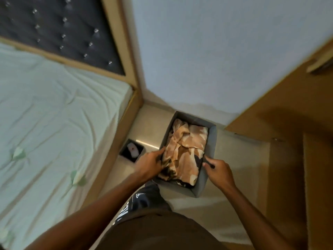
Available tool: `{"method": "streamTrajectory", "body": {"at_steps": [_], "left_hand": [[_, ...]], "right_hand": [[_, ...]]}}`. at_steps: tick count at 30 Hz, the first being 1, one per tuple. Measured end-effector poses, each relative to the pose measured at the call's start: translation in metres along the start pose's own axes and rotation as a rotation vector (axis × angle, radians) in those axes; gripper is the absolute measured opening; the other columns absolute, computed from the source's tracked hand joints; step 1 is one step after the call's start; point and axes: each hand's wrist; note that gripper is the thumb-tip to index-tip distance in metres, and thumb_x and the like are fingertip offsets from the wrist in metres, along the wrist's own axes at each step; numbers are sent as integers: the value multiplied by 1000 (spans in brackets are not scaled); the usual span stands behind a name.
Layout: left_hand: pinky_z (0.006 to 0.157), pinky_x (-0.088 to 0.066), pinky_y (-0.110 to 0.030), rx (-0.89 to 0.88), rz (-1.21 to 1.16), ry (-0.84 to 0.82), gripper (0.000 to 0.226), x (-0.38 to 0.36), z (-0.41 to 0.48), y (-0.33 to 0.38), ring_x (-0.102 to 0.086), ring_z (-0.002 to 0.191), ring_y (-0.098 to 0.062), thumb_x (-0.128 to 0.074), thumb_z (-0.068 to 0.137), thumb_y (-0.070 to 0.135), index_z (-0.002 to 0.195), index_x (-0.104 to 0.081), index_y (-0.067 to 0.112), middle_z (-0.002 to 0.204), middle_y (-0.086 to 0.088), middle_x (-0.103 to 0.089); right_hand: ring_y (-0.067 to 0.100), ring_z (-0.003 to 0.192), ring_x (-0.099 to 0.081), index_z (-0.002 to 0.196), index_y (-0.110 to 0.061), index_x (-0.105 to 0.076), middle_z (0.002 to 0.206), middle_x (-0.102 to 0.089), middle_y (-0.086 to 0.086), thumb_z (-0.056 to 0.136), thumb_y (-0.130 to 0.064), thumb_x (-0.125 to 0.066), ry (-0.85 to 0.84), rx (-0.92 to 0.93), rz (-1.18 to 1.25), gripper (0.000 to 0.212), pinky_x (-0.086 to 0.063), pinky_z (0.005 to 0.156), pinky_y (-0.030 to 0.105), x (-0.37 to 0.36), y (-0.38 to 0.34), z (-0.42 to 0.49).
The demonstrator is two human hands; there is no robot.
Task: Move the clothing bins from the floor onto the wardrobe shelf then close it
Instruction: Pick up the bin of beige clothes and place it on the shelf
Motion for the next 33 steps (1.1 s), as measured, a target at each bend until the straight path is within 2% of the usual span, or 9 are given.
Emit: {"method": "streamTrajectory", "body": {"at_steps": [4,8,13,15,17,22,27,30,33], "left_hand": [[86,-54,-28,-209,74,-76,49,20,56,58,-66,100,-13,-50,94,34,142,-42,34,116,0,-69],[75,-58,-38,-430,198,-134,49,34,123,144,-70,88,-23,-46,89,28,137,-48,41,104,-3,-74],[86,-54,-38,-661,277,-179,49,16,173,256,-67,102,-30,-45,92,18,135,-52,41,117,-4,-71],[87,-55,-38,-774,296,-187,47,-4,188,307,-67,104,-31,-46,94,17,134,-53,41,116,-4,-72],[86,-54,-36,-872,314,-237,41,-33,196,361,-68,103,-30,-45,97,22,132,-55,41,116,-2,-72],[81,-54,-30,-1049,216,-424,33,-110,189,482,-67,100,-17,-47,100,24,125,-62,39,115,5,-71],[85,-52,-24,-1177,131,-605,31,-201,171,580,-62,106,-10,-54,97,14,123,-67,26,116,7,-68],[89,-53,-31,-1233,222,-666,35,-245,154,625,-62,112,-19,-53,96,17,128,-63,27,123,1,-67],[87,-55,-40,-1385,403,-652,43,-287,128,676,-63,114,-29,-50,90,27,132,-59,33,129,-2,-65]], "right_hand": [[20,104,-66,131,-24,-59,123,-68,2,93,-25,-57,163,-134,66,38,-50,74,26,43,13,7],[19,112,-63,132,-23,-58,129,-64,0,94,-23,-56,378,-277,210,39,-49,84,25,92,27,10],[14,107,-65,133,-25,-57,126,-66,-2,94,-22,-56,639,-403,288,39,-45,74,16,147,55,3],[2,78,-65,133,-25,-57,100,-72,-4,94,-20,-56,742,-479,338,40,-38,56,6,173,74,-5],[1,48,-49,133,-25,-57,71,-55,-13,93,-18,-55,866,-545,385,41,-35,42,9,202,99,-18],[-1,39,-48,128,-24,-60,46,-43,-13,93,-9,-54,1081,-648,451,39,-32,39,14,262,173,-53],[5,55,-60,128,-23,-62,83,-73,-2,90,-10,-55,1183,-771,532,40,-44,51,20,303,253,-101],[16,82,-68,126,-22,-64,112,-72,2,89,-10,-54,1253,-877,587,41,-48,66,24,315,288,-123],[25,99,-67,119,-28,-68,117,-70,0,85,-14,-53,1352,-966,726,40,-56,83,37,323,323,-144]]}}
Point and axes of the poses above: each hand's wrist, its own z-axis towards the middle knuckle, its own x-axis out of the back of the hand, y = z × x
